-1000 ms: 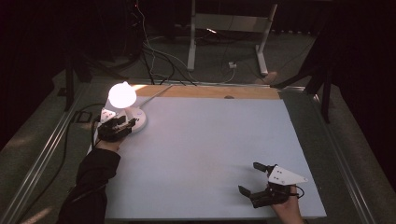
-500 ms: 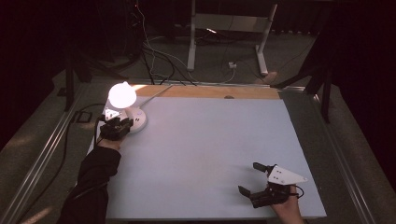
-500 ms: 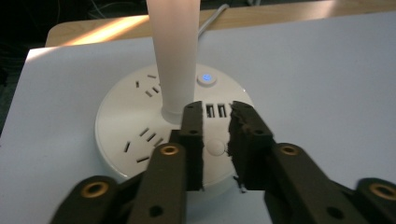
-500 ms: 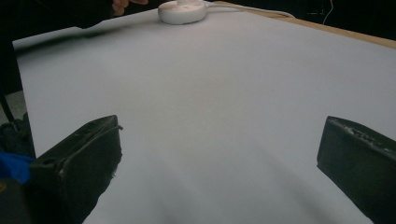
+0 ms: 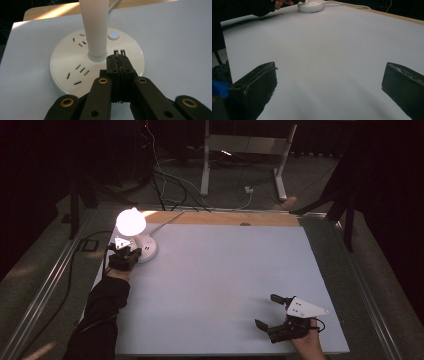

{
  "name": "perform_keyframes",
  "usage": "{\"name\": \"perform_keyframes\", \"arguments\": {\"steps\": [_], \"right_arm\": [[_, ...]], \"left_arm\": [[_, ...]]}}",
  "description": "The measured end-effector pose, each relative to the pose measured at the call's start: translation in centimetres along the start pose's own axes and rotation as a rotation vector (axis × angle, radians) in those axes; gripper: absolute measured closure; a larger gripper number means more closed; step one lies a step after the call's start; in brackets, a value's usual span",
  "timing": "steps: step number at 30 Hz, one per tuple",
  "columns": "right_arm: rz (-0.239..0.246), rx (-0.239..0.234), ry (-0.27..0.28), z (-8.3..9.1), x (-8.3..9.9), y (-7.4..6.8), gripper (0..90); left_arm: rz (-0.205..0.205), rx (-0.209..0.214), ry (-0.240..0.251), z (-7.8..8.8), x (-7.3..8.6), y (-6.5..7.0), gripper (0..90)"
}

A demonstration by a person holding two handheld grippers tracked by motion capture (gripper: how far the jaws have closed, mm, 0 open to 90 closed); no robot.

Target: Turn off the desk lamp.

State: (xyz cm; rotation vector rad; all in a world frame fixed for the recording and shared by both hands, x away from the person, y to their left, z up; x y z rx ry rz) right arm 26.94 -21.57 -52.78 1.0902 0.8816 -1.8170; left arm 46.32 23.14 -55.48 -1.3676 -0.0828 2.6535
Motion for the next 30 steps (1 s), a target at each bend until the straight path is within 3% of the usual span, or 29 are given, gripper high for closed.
{"name": "perform_keyframes", "arguments": {"steps": [13,21,30], "right_arm": [[-0.002,0.001,-0.001,0.02,0.02,0.02,0.0],[-0.003,0.000,0.003,0.07,-0.01,0.03,0.0],[0.001,0.001,0.001,0.08,-0.01,0.01,0.0]], "left_arm": [[-0.008,0.014,-0.003,-0.30,-0.06,0.12,90.0],[0.008,0.028,0.000,-0.46,0.03,0.30,90.0],[-0.019,0.023,0.005,-0.58,0.03,0.40,90.0]]}}
Point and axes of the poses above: each handheld gripper's, and its own axes: z roughly backward along the jaws, x roughly out of its underside, y roughly to its right, the point moved 8 cm from there along -z, roughly forward along the jaws, and after that the axes turned 14 degrees about -x, right-handed, at the moved point
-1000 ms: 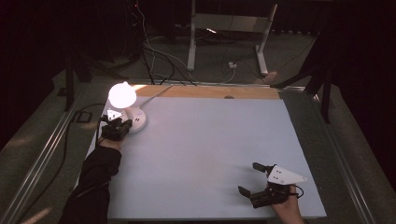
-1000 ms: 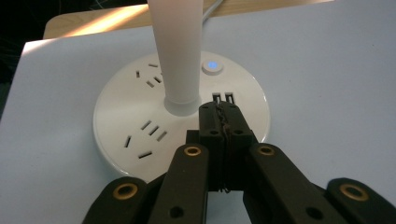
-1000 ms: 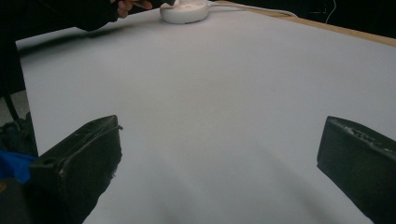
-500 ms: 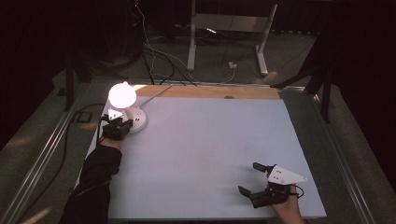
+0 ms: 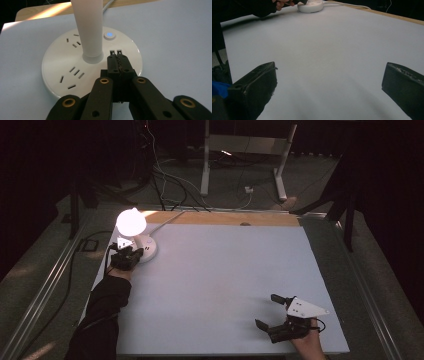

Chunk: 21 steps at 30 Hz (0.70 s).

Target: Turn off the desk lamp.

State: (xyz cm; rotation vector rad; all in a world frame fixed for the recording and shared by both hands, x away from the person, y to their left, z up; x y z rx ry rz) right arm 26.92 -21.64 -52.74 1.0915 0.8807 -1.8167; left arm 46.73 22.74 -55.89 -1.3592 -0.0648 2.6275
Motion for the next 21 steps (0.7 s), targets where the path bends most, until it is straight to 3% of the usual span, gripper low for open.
{"name": "perform_keyframes", "arguments": {"steps": [13,21], "right_arm": [[-0.001,0.003,0.005,0.1,-0.1,0.0,0.0],[-0.001,0.002,0.003,0.0,-0.1,0.0,0.0]], "left_arm": [[0.000,0.003,-0.001,0.7,-1.2,-0.1,90.0],[-0.002,0.003,-0.006,0.7,-1.0,-0.2,90.0]]}}
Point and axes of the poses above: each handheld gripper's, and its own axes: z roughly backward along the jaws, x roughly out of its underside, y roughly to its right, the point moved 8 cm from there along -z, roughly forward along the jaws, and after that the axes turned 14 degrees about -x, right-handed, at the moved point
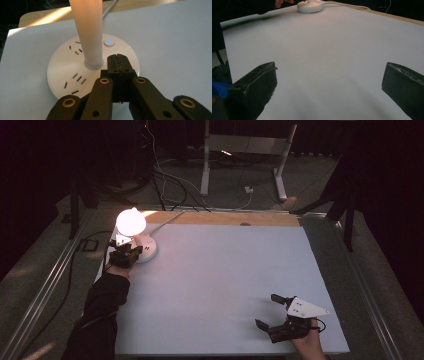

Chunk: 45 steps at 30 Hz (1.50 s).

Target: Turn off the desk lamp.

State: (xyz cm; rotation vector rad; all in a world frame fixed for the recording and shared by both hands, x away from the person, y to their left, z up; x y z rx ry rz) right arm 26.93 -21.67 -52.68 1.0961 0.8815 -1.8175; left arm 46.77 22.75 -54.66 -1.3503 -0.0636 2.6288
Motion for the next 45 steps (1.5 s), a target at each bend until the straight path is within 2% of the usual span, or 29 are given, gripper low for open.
{"name": "perform_keyframes", "arguments": {"steps": [6,9,21,29,34,35,36,37,45], "right_arm": [[-0.002,-0.001,-0.001,0.0,0.0,0.0,0.0],[-0.001,-0.002,-0.002,0.0,0.0,0.0,0.0],[0.000,-0.003,-0.004,0.0,0.1,0.0,0.0],[-0.001,0.004,-0.002,0.0,0.1,0.1,0.0],[0.000,0.004,0.000,0.1,0.0,0.1,0.0],[-0.001,0.005,0.001,0.1,0.0,0.1,0.0],[-0.001,0.005,0.001,0.1,0.0,0.1,0.0],[-0.002,0.004,0.002,0.1,0.0,0.1,0.0],[-0.001,0.004,0.003,0.1,0.0,0.1,0.0]], "left_arm": [[0.003,0.011,-0.005,-0.3,0.4,0.2,90.0],[-0.009,0.004,-0.012,-0.5,0.6,0.3,90.0],[-0.013,-0.002,-0.011,-0.6,0.9,0.2,90.0],[-0.046,-0.010,-0.003,-0.6,0.9,0.4,90.0],[-0.033,-0.007,-0.013,-0.6,0.8,0.2,90.0],[-0.014,-0.001,-0.003,-0.3,0.5,0.1,90.0],[-0.014,-0.001,-0.003,-0.3,0.5,0.1,90.0],[0.008,0.011,0.003,0.0,0.1,-0.1,90.0],[0.002,0.012,0.020,0.7,-0.7,-0.5,90.0]]}}
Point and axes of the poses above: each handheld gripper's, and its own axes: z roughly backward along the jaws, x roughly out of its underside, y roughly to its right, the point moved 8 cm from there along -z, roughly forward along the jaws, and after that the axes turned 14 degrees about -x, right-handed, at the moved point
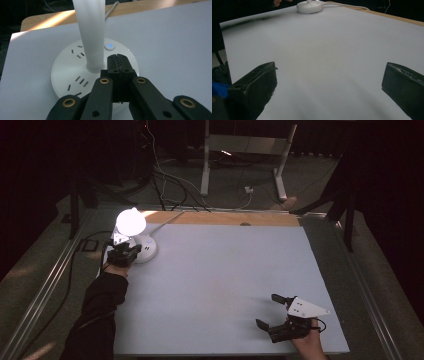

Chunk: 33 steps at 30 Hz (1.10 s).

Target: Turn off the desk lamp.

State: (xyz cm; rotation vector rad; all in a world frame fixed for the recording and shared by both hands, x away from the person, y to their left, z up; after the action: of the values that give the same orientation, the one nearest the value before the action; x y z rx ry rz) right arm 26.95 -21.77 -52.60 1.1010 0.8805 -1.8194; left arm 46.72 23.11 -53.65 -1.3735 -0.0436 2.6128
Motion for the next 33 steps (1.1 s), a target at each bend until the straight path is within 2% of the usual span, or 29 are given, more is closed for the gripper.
{"name": "perform_keyframes", "arguments": {"steps": [9,13,25,33], "right_arm": [[-0.003,-0.001,-0.002,0.0,0.1,0.0,0.0],[-0.001,-0.001,-0.003,0.0,0.1,0.0,0.0],[-0.001,-0.001,-0.004,0.0,0.1,0.0,0.0],[-0.001,-0.001,-0.003,0.0,0.1,0.0,0.0]], "left_arm": [[-0.004,0.004,-0.006,-0.2,0.1,0.1,90.0],[-0.015,0.012,-0.014,-0.3,0.4,0.3,90.0],[-0.013,0.025,-0.030,-0.8,1.3,0.5,90.0],[-0.024,0.018,-0.043,-1.1,1.6,0.5,90.0]]}}
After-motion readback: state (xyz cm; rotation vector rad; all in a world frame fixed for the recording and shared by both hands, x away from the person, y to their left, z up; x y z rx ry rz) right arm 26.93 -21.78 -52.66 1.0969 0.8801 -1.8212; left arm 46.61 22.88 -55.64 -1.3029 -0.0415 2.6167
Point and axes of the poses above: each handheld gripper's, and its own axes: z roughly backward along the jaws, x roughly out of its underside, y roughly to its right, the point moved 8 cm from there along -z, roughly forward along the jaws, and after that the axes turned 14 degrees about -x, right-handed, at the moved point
